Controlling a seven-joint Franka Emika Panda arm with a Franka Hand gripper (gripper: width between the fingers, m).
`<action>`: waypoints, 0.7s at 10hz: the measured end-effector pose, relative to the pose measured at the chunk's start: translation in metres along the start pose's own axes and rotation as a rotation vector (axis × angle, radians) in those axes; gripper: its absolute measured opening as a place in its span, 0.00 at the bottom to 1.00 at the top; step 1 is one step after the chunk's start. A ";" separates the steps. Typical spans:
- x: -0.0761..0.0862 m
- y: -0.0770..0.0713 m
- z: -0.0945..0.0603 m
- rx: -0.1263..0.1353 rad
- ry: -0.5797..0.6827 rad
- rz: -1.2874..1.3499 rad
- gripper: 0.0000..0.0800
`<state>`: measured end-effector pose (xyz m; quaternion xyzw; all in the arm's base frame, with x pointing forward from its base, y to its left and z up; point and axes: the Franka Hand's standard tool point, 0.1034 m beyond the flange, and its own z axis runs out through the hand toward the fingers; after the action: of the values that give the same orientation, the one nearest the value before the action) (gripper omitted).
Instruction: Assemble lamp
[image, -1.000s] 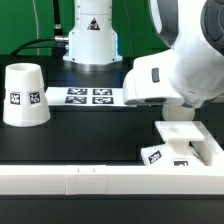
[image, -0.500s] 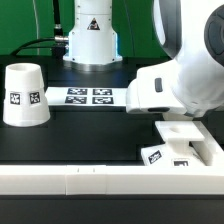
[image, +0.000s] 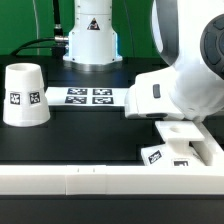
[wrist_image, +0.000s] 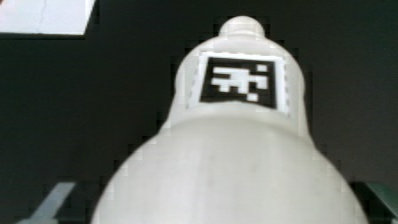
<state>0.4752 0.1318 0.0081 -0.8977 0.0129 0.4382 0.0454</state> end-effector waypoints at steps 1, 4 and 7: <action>0.000 0.000 0.000 0.000 0.000 0.000 0.72; 0.000 0.001 -0.001 0.001 0.002 -0.017 0.72; -0.011 0.009 -0.023 -0.014 0.019 -0.113 0.72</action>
Offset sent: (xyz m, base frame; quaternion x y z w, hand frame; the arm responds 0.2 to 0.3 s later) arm 0.0026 -0.0021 0.0020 -0.0066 0.0070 -0.0168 0.9998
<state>0.4865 0.1205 0.0302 -0.9015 -0.0403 0.4263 0.0635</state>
